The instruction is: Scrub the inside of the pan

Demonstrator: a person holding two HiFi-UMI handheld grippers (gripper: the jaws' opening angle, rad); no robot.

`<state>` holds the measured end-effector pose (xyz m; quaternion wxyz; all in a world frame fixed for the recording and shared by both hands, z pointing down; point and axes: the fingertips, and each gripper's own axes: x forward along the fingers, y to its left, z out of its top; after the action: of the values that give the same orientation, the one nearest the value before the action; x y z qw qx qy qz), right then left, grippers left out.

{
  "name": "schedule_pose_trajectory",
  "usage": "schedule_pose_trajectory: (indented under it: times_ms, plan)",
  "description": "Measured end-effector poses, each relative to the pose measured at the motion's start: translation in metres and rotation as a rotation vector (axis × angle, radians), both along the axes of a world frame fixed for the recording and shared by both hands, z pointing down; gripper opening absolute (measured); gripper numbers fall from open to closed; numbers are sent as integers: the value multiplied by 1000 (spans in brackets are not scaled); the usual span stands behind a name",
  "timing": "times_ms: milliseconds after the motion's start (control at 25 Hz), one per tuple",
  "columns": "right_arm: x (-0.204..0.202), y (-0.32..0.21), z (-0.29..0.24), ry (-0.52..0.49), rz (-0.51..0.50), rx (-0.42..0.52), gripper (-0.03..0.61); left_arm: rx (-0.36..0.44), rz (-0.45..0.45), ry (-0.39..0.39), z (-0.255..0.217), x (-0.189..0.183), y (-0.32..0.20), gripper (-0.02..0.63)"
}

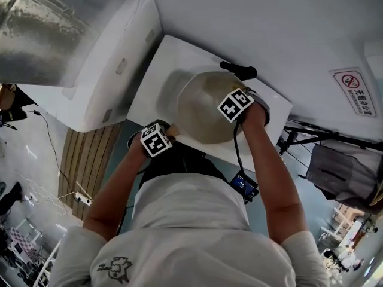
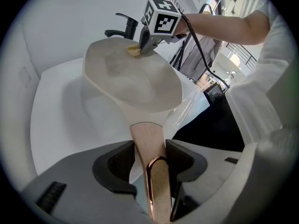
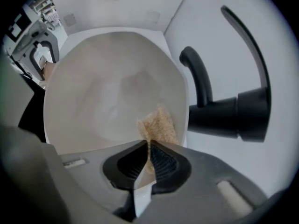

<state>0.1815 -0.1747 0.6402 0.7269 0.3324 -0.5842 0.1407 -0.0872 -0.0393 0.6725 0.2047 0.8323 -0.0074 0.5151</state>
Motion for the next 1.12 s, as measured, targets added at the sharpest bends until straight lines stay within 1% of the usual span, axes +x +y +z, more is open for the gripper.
schedule_pose_trajectory:
  times_ms: [200,400,560,960,1120]
  plan:
    - [-16,-23,-5,-10,-59,96,20,3,4,-1,-1,0,-2,204]
    - [-38,-45,-13,-42,-114,190,20,7,1,-4,1,0,-2,204]
    - [-56,-60,-14,-67,-174,235,20,5,0,-2,0,0,-2,204]
    - [-105,-71,1,-144,-317,233,20,-4,-17,14,0,-3,0,204]
    - [-136,-68,16,-222,-422,201,21,15,-29,22,3,-3,-4,204]
